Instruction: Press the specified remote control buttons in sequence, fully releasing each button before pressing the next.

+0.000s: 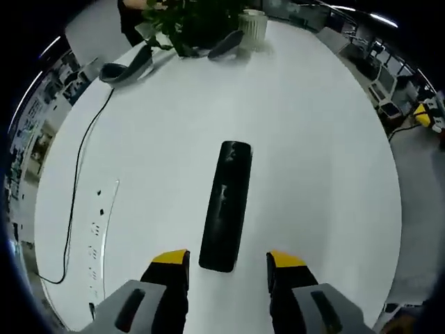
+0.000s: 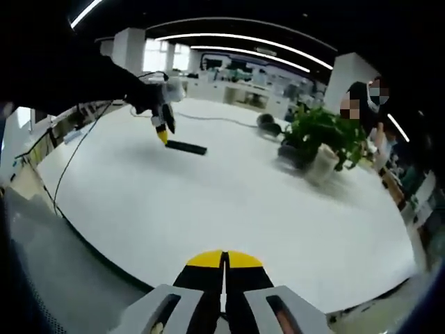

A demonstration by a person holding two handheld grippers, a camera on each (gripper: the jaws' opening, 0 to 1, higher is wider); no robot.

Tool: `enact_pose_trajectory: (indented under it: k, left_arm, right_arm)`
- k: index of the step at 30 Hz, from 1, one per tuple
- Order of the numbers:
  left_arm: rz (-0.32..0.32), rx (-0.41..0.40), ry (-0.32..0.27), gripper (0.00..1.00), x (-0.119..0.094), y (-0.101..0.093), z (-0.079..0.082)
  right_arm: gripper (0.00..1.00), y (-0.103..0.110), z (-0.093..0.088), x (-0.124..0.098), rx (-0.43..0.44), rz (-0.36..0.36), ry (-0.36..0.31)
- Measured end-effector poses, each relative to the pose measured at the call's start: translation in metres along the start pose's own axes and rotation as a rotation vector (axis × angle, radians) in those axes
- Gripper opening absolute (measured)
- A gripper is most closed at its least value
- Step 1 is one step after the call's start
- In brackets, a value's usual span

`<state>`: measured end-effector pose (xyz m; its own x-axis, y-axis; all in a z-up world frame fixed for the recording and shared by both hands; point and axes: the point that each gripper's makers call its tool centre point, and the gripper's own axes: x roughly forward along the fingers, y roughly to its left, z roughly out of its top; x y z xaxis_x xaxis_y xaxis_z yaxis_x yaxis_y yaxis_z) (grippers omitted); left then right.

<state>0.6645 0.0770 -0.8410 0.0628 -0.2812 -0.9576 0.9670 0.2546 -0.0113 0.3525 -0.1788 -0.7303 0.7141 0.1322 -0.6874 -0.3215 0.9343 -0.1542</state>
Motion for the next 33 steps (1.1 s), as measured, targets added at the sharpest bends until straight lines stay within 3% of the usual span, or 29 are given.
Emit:
enact_pose_trajectory:
  k: [4,10,11,19,22,33]
  left_arm:
    - [-0.003,0.006,0.015,0.45,0.011,0.003,-0.002]
    - [-0.014,0.012,0.075,0.42,0.023,0.005,-0.016]
    - [0.013,0.029,0.059,0.40,0.020,0.008,-0.012]
    - [0.007,0.009,0.063,0.37,0.018,0.009,-0.010]
    - [0.015,0.015,0.039,0.25,0.017,0.012,-0.010]
    - [0.050,0.008,0.057,0.23,0.018,0.002,-0.011]
  right_arm:
    - [0.00,0.001,-0.002,0.001,-0.005,0.002,0.011]
    - [0.00,0.000,-0.003,0.001,-0.001,0.001,0.015]
    - [0.00,0.000,-0.003,0.001,0.006,0.002,0.016]
    - [0.00,0.001,-0.002,0.001,0.016,0.013,0.009]
    - [0.00,0.001,-0.001,0.001,0.019,0.015,0.004]
    - [0.00,0.001,0.002,0.000,0.018,0.016,-0.016]
